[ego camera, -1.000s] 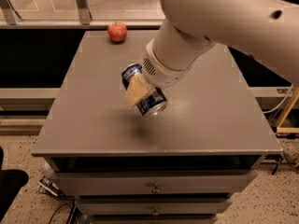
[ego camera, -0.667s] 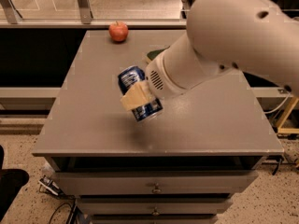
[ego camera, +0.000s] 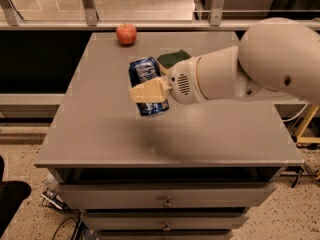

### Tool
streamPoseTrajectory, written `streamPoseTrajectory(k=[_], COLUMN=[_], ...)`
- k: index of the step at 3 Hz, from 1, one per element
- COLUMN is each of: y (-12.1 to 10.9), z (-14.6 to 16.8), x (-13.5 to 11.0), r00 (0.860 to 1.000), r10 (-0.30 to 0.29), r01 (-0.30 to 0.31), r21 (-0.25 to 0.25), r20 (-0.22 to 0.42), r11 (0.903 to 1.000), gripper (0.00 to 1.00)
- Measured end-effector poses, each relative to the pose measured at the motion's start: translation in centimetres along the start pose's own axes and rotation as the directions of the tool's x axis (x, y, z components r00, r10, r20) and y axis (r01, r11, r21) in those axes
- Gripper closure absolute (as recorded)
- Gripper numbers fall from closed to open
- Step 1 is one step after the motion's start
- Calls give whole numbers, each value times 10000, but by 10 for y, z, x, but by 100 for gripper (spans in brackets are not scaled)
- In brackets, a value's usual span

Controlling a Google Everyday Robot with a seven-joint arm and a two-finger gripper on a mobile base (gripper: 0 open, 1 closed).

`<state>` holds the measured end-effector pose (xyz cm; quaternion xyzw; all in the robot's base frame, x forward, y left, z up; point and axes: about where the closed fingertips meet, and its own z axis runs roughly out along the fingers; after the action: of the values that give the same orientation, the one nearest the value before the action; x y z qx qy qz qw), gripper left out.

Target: Place pepsi can upright

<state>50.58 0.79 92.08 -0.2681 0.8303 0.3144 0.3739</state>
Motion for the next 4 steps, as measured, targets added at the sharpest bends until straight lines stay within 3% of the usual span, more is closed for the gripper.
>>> streamPoseTrajectory(k=[1,2,3,4], y=[5,1,-5,-11], z=[6,15,22,27], x=[-28,-31,-20,-7], r00=[9924,9710,9329,9036], r10=[-259,-1242,-2553,-3298], r01=[424,1656,3045,3766], r21=[-1367,-2001,-1780,-1402], r20=[1202,2043,2540,2733], r11=[9897,9657,9357,9157], gripper=[100,100,100,100])
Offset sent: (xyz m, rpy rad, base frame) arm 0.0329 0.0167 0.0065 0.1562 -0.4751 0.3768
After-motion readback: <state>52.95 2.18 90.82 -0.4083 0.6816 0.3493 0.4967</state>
